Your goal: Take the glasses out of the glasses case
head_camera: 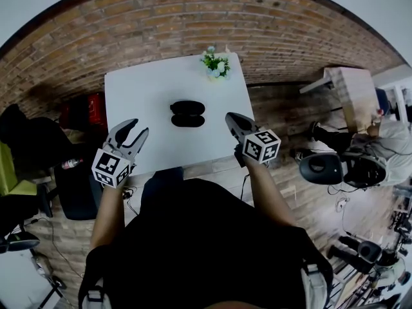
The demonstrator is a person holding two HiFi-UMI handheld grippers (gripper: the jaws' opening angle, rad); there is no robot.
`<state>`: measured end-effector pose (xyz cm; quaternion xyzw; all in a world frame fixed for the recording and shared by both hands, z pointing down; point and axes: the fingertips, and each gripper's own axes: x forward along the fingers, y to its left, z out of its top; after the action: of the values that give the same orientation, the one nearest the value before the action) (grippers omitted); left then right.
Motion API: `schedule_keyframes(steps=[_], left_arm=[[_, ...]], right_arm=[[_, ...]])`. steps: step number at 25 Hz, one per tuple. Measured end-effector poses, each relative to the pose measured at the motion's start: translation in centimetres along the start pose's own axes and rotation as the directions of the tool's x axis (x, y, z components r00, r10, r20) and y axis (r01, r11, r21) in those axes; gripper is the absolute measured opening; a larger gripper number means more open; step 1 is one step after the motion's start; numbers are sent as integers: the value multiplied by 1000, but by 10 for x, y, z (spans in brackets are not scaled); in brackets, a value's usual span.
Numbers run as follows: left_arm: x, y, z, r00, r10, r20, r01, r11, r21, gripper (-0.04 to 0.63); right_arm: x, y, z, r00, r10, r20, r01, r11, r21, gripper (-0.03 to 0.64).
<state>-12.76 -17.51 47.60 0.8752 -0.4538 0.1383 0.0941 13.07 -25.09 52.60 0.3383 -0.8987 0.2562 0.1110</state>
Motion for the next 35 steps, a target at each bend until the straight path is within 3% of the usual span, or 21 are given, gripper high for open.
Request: schedule_keyframes(steps=[21, 35], left_arm=[[21, 22, -5, 1000, -14, -26, 14, 1000, -2, 170], [20, 35, -13, 1000, -6, -1, 6, 999, -45, 70]], right_arm=[[31, -10, -2, 999, 2, -36, -2, 1000, -2, 15], [60, -17, -18, 994, 11, -109, -12, 1000, -10, 15]])
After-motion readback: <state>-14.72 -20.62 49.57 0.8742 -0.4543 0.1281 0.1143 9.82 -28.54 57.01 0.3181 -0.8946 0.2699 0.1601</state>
